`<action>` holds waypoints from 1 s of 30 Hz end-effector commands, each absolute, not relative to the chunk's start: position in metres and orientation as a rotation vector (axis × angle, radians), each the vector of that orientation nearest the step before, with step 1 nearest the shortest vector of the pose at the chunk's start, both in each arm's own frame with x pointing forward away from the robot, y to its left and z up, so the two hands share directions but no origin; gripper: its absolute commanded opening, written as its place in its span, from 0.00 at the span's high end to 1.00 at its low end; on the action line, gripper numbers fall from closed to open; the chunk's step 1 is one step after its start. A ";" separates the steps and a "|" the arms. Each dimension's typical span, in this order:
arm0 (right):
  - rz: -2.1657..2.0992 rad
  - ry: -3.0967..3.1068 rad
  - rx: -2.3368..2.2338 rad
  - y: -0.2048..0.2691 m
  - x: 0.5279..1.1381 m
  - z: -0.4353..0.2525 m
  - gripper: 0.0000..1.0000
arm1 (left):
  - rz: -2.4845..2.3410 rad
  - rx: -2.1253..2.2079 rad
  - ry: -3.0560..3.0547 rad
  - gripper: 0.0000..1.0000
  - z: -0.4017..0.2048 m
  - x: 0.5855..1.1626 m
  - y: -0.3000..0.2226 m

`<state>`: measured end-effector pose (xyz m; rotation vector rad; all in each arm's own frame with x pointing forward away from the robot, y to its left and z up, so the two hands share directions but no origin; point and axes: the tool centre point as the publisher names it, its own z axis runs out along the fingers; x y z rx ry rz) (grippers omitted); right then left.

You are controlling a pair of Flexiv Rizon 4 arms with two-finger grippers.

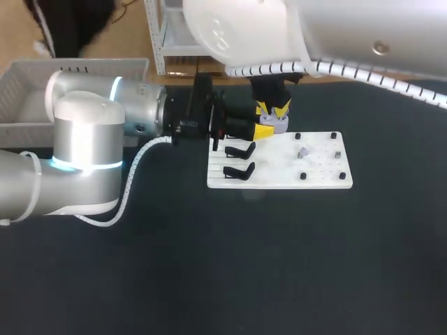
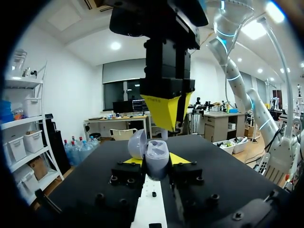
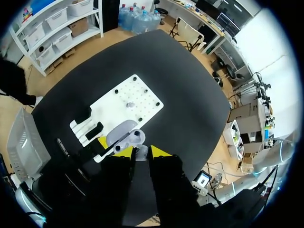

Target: Pick up each earbud case from the left stands, insert the matching earbuds, close the lid, and place the case in the box.

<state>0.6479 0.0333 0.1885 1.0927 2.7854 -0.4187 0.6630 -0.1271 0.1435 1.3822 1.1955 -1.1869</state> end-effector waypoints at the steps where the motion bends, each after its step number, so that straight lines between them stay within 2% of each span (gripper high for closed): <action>1: -0.423 2.791 1.099 0.033 0.650 0.187 1.00 | -1.182 1.378 1.196 1.00 0.143 0.661 -0.127; 30: -0.464 2.823 1.125 0.025 0.658 0.172 1.00 | -1.182 1.378 1.196 1.00 0.143 0.661 -0.127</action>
